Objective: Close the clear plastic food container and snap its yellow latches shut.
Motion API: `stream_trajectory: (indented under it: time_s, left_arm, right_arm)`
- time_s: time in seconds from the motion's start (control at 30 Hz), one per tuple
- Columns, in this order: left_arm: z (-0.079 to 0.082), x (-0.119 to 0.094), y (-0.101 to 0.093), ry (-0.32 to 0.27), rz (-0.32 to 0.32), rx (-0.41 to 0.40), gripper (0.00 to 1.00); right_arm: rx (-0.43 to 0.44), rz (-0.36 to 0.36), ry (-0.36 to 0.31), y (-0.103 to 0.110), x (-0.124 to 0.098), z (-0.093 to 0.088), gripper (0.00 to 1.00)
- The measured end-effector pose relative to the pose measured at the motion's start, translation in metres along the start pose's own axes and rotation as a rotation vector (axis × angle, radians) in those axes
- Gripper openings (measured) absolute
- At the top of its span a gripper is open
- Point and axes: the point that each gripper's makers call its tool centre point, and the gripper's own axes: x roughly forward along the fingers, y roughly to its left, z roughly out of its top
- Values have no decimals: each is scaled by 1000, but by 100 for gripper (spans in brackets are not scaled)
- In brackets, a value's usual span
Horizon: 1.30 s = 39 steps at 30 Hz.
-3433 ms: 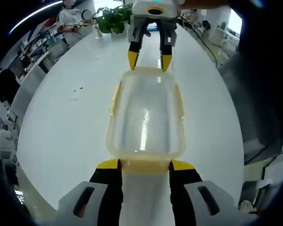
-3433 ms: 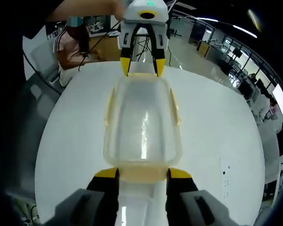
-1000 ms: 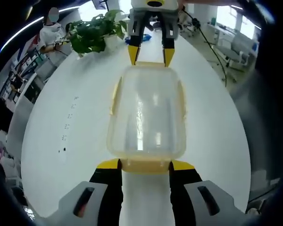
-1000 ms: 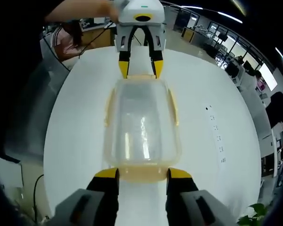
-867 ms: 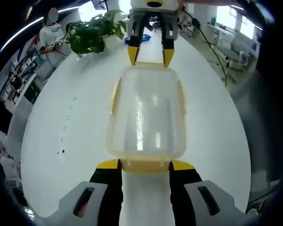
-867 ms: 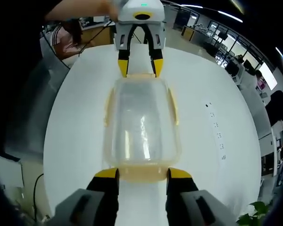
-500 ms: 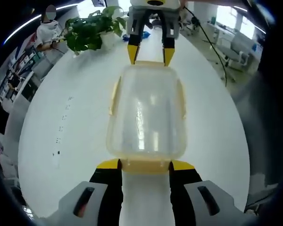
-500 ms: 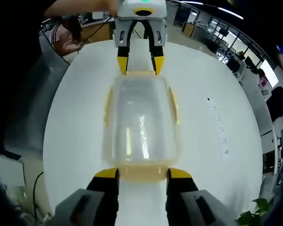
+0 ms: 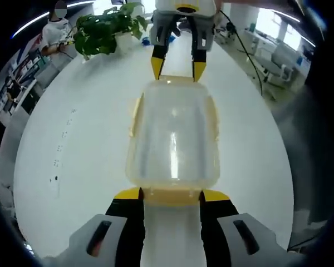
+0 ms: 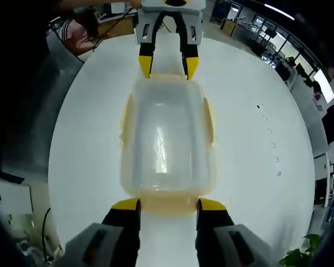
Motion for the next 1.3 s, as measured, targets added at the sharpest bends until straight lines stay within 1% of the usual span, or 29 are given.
stream_trajectory:
  time_s: [0.03, 0.07, 0.23, 0.3, 0.4, 0.43, 0.47, 0.63, 0.73, 0.8, 0.87, 0.9, 0.93, 0.97, 1.0, 1.03, 1.07, 1.1, 1.13, 1.17, 1.2, 1.23, 1.27, 1.3]
  left_arm:
    - [-1, 0, -1, 4, -12, 3, 36]
    - [-2, -1, -1, 4, -14, 5, 36]
    - [-8, -3, -4, 3, -39, 11, 36]
    - [-14, -7, -6, 22, -40, 9, 36]
    - [-24, -11, -8, 29, -31, 1, 36]
    - [-27, -12, -10, 25, -29, -6, 36]
    - [-29, -13, -12, 9, -27, -31, 36]
    - [-43, -22, -21, -29, -2, -62, 36]
    - [-47, -24, -24, -69, 2, -91, 36]
    - [-50, -24, -25, -76, 0, -100, 37]
    - [-49, -24, -25, -95, 5, -97, 37]
    - [-51, -23, -25, -101, 10, -113, 37]
    - [-53, -21, -27, -118, 1, -144, 38]
    - [-55, -20, -26, -124, 12, -159, 40]
    - [-60, -18, -25, -128, 18, -156, 43]
    - [-61, -18, -26, -127, 19, -155, 46]
    - [-64, -17, -27, -129, 23, -156, 47]
    - [-65, -19, -27, -137, 27, -157, 48]
    - [-63, -22, -30, -156, 23, -179, 48]
    - [-63, -25, -31, -165, 23, -189, 47]
    - [-64, -30, -29, -178, 34, -208, 46]
    - [-65, -33, -28, -188, 44, -230, 44]
    - [-67, -37, -26, -199, 57, -266, 42]
    - [-66, -42, -23, -232, 70, -319, 41]
  right_arm:
    - [22, 22, -14, 3, 0, 2, 36]
    - [16, 25, -17, 4, 0, 2, 36]
    - [18, 52, -3, 7, 8, 7, 36]
    - [15, 59, -13, 8, 8, 14, 36]
    - [2, 64, -18, 9, 11, 23, 36]
    - [-8, 70, -17, 9, 13, 27, 36]
    - [-17, 69, -14, 9, 14, 28, 36]
    - [-51, 74, -20, 11, 18, 43, 36]
    - [-70, 73, -18, 10, 19, 47, 37]
    - [-72, 76, -22, 10, 19, 47, 37]
    - [-46, 84, -15, 10, 18, 46, 37]
    - [-29, 93, -7, 11, 18, 44, 37]
    - [-18, 94, -8, 10, 18, 43, 38]
    - [-12, 93, -12, 9, 18, 43, 41]
    - [30, 113, -24, 13, 17, 43, 46]
    - [29, 116, -23, 12, 17, 42, 48]
    - [17, 115, -18, 13, 15, 39, 47]
    - [13, 113, -11, 12, 13, 37, 46]
    - [15, 117, -7, 12, 11, 34, 46]
    - [29, 131, -13, 14, 8, 34, 47]
    - [99, 168, -54, 20, 4, 39, 49]
    - [120, 171, -76, 20, 2, 41, 49]
    - [134, 161, -97, 17, -1, 43, 47]
    - [155, 141, -129, 13, -3, 45, 45]
